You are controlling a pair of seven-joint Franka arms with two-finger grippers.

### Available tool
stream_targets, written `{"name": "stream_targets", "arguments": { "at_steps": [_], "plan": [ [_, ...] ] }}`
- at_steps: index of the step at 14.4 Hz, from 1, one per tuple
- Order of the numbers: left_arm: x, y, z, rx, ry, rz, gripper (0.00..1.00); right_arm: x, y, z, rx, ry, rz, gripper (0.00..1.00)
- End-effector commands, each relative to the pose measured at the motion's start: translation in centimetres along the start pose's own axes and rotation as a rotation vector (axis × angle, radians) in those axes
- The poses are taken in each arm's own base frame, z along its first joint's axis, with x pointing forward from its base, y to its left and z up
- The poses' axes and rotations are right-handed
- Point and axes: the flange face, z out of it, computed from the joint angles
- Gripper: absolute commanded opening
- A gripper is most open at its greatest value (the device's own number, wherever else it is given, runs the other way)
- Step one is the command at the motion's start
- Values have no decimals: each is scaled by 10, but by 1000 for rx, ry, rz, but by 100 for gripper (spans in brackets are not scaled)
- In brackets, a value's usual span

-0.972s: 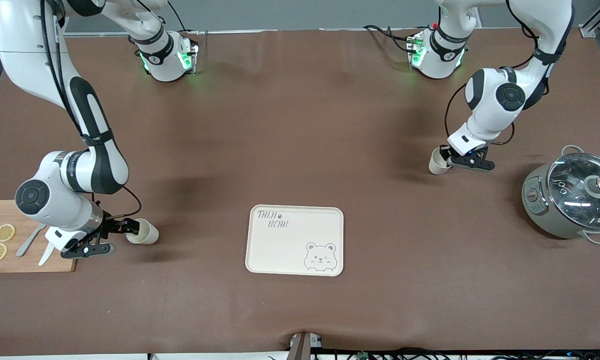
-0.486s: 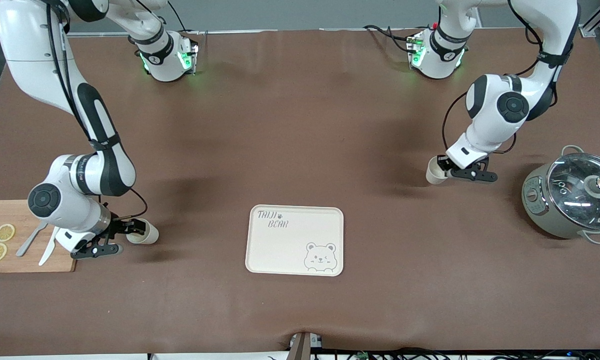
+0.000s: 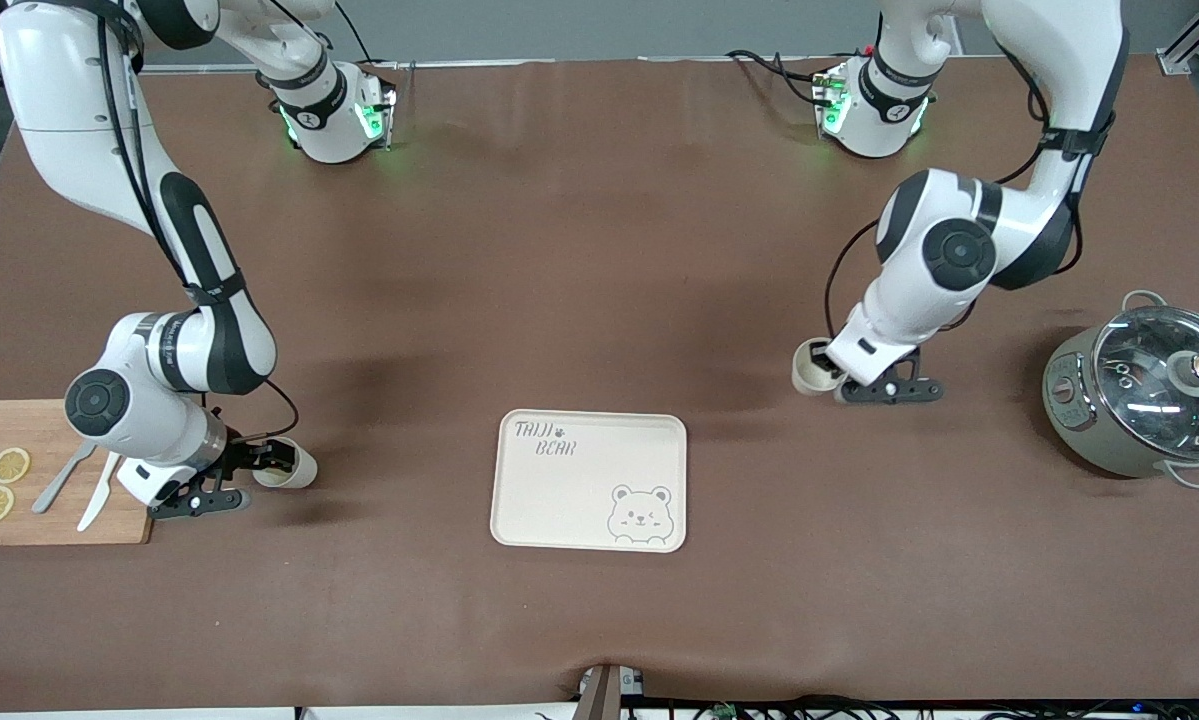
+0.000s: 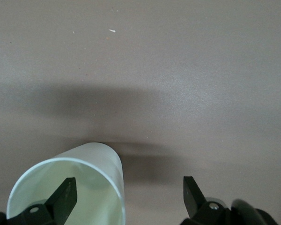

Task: Place white IKEA cup upright on tray with both arms
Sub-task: 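Carry the cup with the left gripper onto the bear tray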

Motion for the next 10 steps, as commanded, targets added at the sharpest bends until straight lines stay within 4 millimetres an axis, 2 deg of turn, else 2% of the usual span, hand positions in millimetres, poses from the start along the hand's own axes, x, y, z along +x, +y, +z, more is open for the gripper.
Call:
{"name": "stream_targets", "arguments": {
  "at_steps": [1, 5, 8, 10],
  "plan": [
    [26, 49, 0, -18, -23, -69, 0, 1, -1, 0, -6, 8, -7, 100],
    [36, 123, 11, -38, -24, -136, 0, 1, -1, 0, -6, 8, -9, 56],
    [38, 163, 26, -50, -26, -175, 0, 1, -2, 1, -4, 8, -19, 37],
    [42, 183, 34, -61, -19, -197, 0, 1, -3, 1, -3, 7, -21, 23]
  ]
}}
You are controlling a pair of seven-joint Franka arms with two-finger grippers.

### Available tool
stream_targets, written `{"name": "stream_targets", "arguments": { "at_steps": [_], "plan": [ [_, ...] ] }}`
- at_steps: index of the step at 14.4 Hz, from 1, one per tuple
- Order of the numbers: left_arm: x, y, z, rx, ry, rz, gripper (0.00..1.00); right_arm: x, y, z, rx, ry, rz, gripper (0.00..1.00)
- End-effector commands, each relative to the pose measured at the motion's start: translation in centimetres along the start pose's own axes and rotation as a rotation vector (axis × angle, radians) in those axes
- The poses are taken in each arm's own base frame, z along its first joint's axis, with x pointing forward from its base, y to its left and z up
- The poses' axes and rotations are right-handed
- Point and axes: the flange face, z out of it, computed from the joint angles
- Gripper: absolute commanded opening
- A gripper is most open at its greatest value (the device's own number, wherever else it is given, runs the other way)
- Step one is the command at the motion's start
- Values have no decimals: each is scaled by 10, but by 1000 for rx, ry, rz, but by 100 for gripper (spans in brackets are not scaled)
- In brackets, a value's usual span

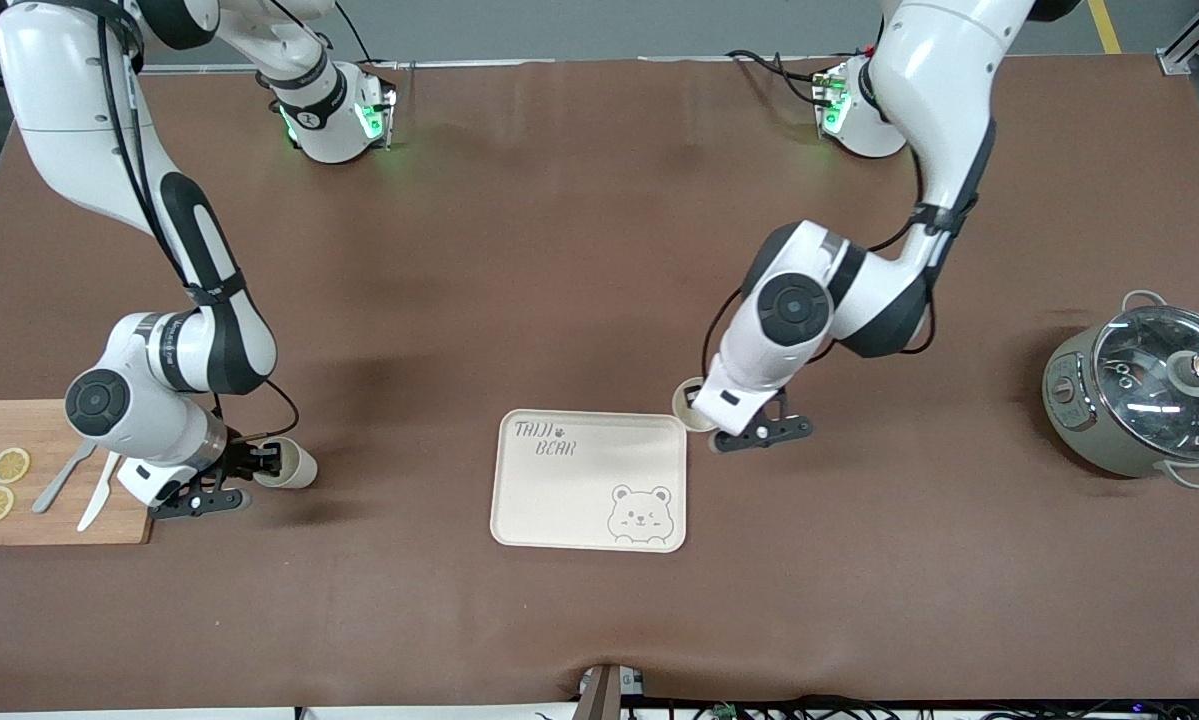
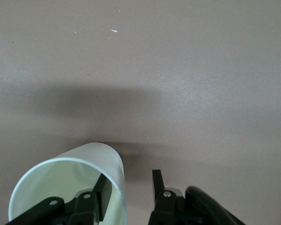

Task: Place white IKEA cup upright on tray with both arms
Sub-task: 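Carry the cup with the left gripper onto the bear tray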

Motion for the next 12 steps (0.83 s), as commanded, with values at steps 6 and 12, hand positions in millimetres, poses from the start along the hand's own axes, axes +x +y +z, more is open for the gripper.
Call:
{"name": "stream_targets", "arguments": {
  "at_steps": [6, 12],
  "plan": [
    [15, 53, 44, -48, 13, -53, 0, 1, -2, 1, -3, 6, -15, 0],
    [21, 59, 69, -114, 72, -92, 0, 5, -6, -7, 1, 10, -12, 0]
  ]
}}
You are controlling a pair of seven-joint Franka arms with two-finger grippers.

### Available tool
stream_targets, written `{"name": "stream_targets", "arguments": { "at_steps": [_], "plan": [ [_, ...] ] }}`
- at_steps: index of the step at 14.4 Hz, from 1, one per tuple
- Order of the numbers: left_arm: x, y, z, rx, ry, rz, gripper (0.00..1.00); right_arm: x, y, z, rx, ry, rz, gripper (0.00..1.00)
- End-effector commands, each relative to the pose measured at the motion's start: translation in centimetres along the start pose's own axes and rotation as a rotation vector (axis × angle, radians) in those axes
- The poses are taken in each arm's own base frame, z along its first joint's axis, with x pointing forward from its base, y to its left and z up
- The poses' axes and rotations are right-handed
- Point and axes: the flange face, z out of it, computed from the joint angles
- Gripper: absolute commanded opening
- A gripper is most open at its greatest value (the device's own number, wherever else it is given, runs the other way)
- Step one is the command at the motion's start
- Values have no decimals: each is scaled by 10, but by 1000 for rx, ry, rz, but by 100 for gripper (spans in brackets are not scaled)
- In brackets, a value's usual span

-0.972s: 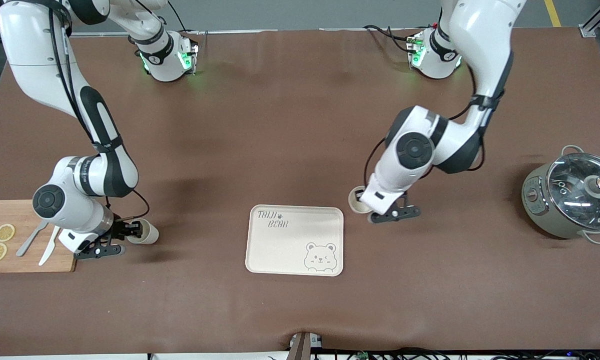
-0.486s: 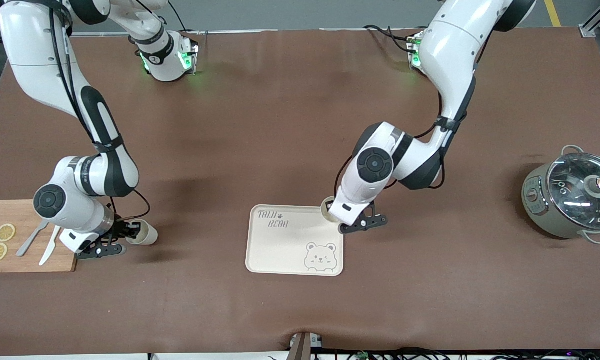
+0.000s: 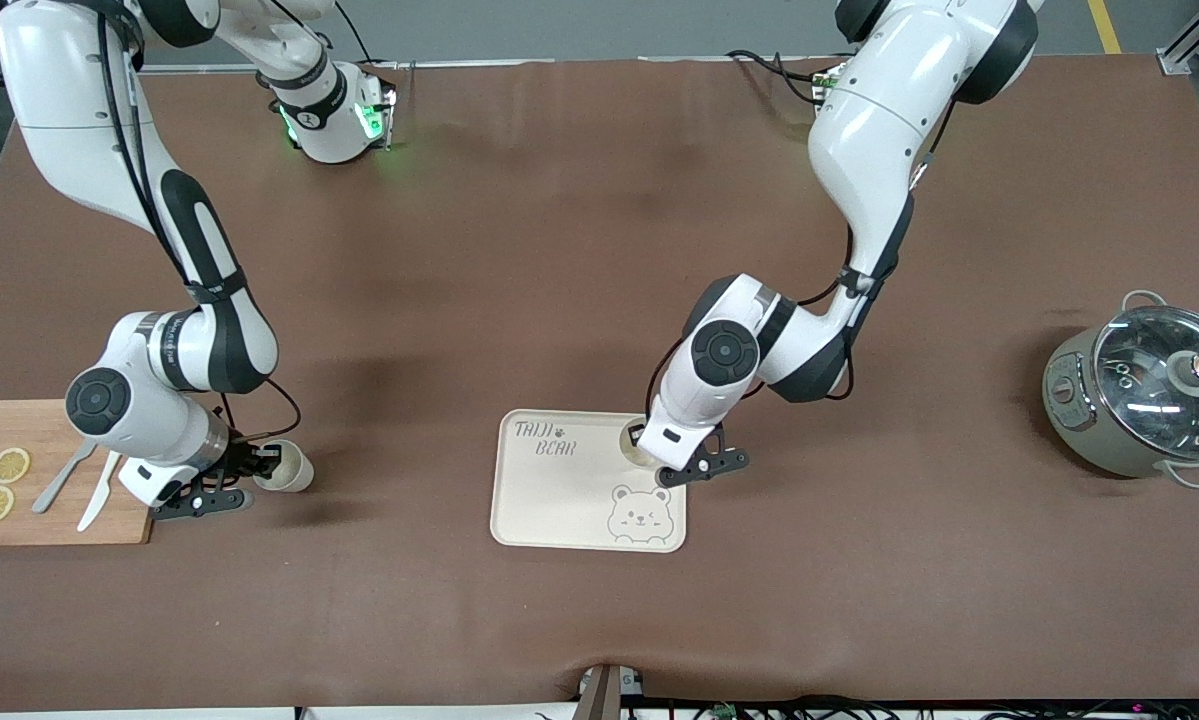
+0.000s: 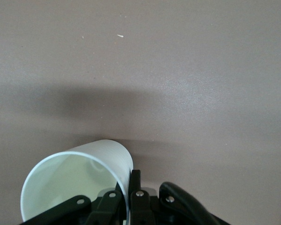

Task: Place white IKEA cup upright on tray with both arms
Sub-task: 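Carry the cup with the left gripper onto the bear tray, then release the cup on the tray while the right gripper carries its cup over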

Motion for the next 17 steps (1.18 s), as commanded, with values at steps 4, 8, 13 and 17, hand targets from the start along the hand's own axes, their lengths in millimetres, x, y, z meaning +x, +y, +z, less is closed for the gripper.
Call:
{"name": "stream_targets", "arguments": {
  "at_steps": [4, 8, 13, 17],
  "plan": [
    [-1, 7, 13, -5, 40, -19, 0, 18, -17, -37, 59, -35, 23, 0],
    [-4, 9, 23, 19, 72, -5, 0, 37, -40, -77, 115, -56, 100, 0],
    [-5, 10, 22, 15, 78, -63, 100, 54, -110, -112, 117, -54, 243, 0],
    [0, 8, 11, 17, 86, -82, 100, 58, -165, -123, 118, -46, 355, 0]
  ]
}}
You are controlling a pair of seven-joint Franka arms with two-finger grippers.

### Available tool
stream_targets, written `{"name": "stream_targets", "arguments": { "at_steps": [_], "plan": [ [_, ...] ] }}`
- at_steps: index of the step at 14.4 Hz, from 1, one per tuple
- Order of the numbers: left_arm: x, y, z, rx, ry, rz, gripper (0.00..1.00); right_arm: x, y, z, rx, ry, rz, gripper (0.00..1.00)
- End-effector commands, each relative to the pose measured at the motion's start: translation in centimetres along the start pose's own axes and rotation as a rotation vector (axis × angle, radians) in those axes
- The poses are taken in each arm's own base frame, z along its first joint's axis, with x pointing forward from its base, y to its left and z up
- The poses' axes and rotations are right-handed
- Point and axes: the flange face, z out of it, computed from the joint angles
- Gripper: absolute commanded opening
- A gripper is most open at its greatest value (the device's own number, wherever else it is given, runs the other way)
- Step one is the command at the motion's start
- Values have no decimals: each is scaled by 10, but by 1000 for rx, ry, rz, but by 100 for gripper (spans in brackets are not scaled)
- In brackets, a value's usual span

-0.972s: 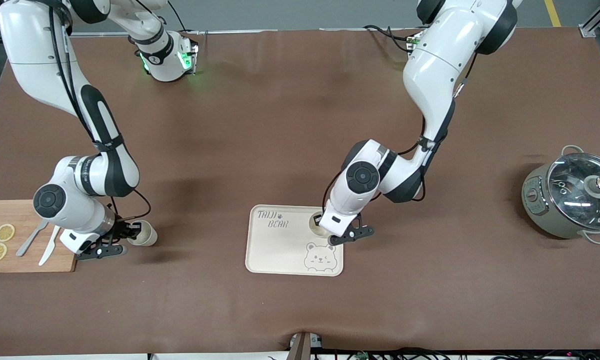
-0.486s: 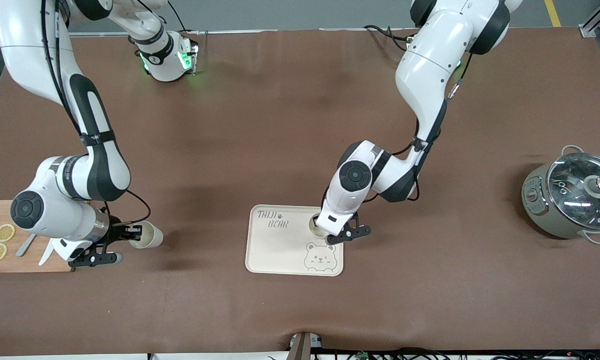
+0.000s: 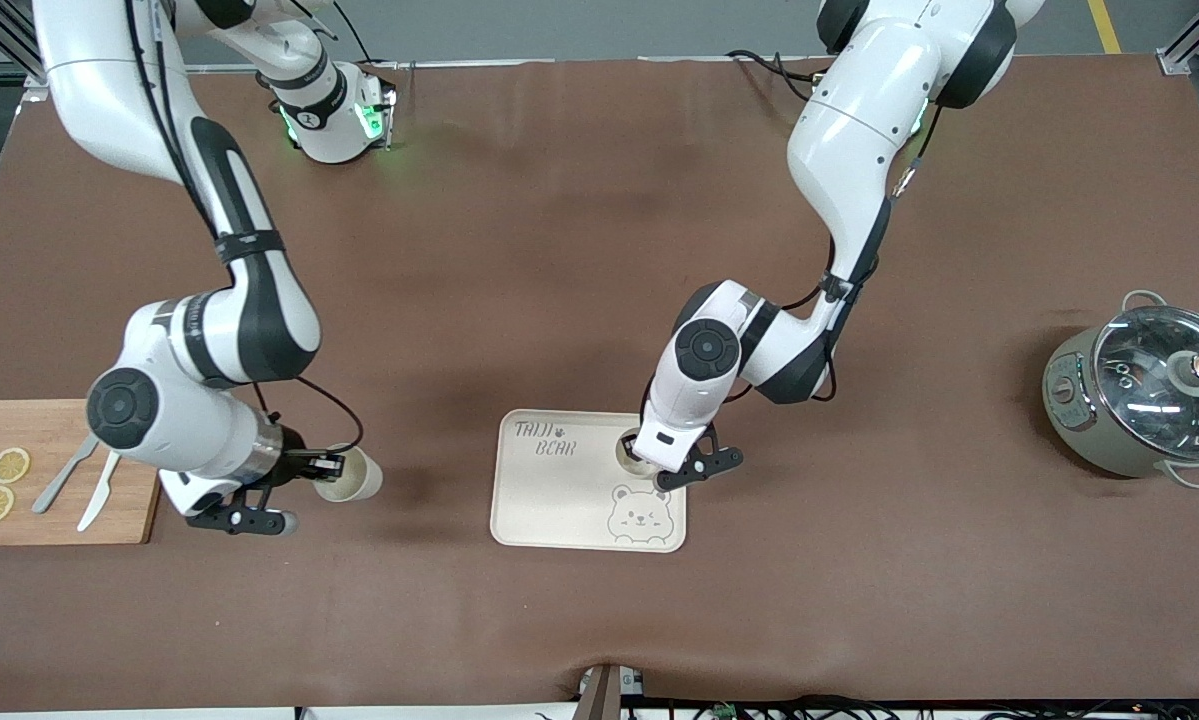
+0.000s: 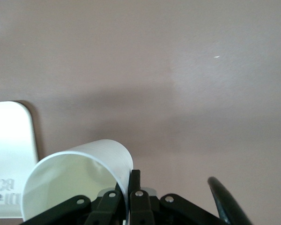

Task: Place white IKEA cup upright on tray with both arms
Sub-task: 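Release the cup on the tray while the right gripper carries its cup over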

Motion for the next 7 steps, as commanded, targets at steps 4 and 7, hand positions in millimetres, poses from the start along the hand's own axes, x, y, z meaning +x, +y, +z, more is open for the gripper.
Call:
{"name": "stream_targets", "arguments": {
  "at_steps": [4, 7],
  "plan": [
    [-2, -1, -14, 81, -51, -17, 100, -16, -70, -1, 21, 10, 150, 0],
    [0, -1, -50, 133, -96, -13, 100, -23, -99, 14, 56, 11, 208, 0]
  ]
}}
